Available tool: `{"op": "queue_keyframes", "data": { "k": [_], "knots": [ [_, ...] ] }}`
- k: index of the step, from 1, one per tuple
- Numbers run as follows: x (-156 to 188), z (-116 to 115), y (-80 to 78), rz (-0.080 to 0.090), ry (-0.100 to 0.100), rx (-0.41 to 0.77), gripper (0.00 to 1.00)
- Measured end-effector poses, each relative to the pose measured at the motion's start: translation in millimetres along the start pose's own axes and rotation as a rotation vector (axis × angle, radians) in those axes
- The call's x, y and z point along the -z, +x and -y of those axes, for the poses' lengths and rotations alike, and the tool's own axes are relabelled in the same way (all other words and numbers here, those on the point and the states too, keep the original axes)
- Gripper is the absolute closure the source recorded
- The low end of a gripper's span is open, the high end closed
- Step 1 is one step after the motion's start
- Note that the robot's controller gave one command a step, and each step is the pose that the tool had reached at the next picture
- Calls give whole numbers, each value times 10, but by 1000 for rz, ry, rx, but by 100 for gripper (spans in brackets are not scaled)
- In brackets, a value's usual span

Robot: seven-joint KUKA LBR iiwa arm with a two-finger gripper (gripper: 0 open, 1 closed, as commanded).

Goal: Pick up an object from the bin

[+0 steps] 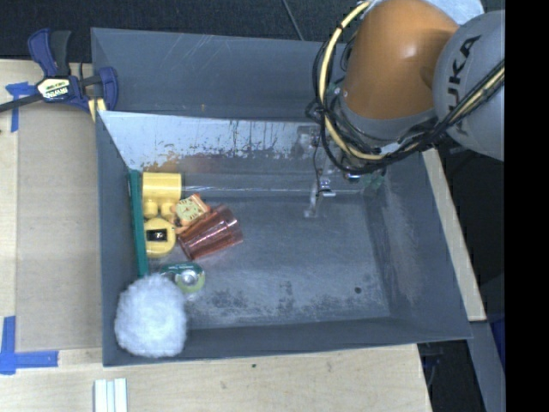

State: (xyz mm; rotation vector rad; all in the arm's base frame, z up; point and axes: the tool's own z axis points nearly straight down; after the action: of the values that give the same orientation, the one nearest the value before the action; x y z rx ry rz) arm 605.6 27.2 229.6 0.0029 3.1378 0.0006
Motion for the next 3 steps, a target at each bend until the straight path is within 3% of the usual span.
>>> {"op": "queue_keyframes", "data": {
  "k": [1, 2, 3],
  "knots": [
    [0, 0, 0, 0, 0, 0, 0],
    [-527, -7, -3, 4, -1, -12, 0],
    [-576, -42, 53, -3, 1, -18, 0]
  ]
}}
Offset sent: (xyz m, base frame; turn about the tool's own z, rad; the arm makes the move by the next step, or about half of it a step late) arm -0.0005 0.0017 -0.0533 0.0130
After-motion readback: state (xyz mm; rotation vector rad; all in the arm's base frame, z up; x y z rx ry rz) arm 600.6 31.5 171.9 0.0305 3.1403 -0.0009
